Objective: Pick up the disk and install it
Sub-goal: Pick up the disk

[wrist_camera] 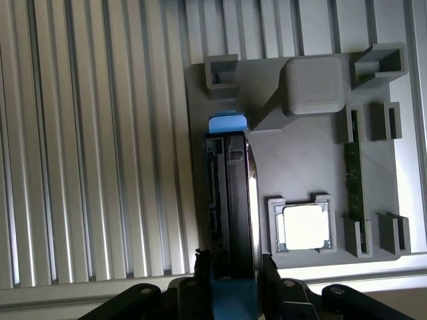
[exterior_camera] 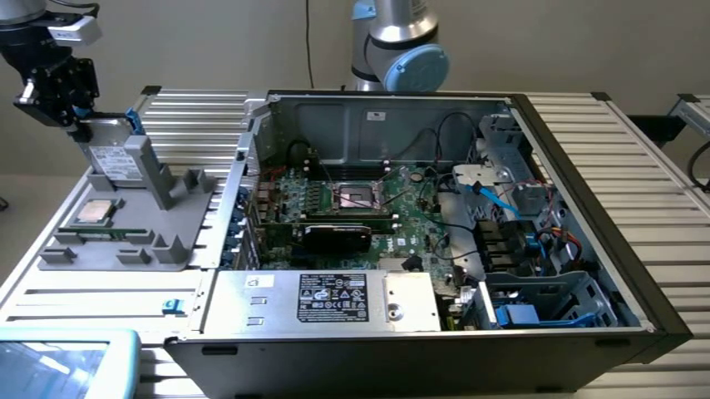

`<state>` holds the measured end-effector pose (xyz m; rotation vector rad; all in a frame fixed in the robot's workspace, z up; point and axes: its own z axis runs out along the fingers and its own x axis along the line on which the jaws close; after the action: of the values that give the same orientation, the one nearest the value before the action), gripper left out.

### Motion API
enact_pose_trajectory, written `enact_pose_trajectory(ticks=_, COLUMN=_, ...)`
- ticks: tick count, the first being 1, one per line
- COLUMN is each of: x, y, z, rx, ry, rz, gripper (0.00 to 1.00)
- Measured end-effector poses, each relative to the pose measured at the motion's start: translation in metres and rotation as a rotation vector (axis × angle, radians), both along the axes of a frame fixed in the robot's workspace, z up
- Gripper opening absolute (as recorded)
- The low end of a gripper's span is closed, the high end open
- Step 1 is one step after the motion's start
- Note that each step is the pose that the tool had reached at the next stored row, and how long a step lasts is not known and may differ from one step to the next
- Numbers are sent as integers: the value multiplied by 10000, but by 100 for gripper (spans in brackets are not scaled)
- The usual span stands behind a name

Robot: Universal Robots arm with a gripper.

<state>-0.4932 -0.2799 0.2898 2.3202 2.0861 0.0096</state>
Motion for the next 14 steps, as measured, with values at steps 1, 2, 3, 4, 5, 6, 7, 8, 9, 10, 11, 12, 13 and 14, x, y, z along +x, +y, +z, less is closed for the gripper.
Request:
enact_pose_trajectory(ticks=1, x=0, y=0, z=0, rx=-1, ry=0, rz=0, gripper=38)
enact_pose_trajectory(ticks=2, x=0, y=0, z=0, rx=-1, ry=-1, rz=0, gripper=38)
enact_pose_trajectory(ticks=3, x=0, y=0, z=1, rx=-2, ry=-2, rz=0, gripper=38)
enact_pose_trajectory(ticks=4, x=0, y=0, z=3, rx=-2, ry=-2, rz=0, gripper=38)
enact_pose_trajectory(ticks=5, x=0, y=0, z=11, rx=-3, ry=1, rz=0, gripper=38)
enact_pose_trajectory(ticks=6, x=0, y=0, z=18, rx=-2, ry=-1, rz=0, gripper=38)
enact_pose_trajectory(ticks=7, x=0, y=0, z=29, rx=-2, ry=-1, rz=0, gripper=38)
enact_pose_trajectory(ticks=8, x=0, y=0, z=40, rx=-2, ry=-1, rz=0, gripper=38)
enact_pose_trajectory(ticks=9, x=0, y=0, z=51, rx=-2, ry=1, rz=0, gripper=38)
enact_pose_trajectory(ticks=10, x=0, y=0, z=60, rx=-2, ry=0, rz=0, gripper=38)
enact_pose_trajectory(ticks=11, x=0, y=0, z=67, rx=-2, ry=0, rz=0, gripper=38)
enact_pose_trajectory(ticks=12, x=0, y=0, z=72, rx=-2, ry=-1, rz=0, gripper=38)
enact_pose_trajectory(ticks=13, x=1, y=-1, z=80, rx=-2, ry=-1, rz=2, gripper=38)
enact_pose_trajectory(ticks=14, x=1, y=-1, z=89, rx=-2, ry=0, rz=2, gripper=38)
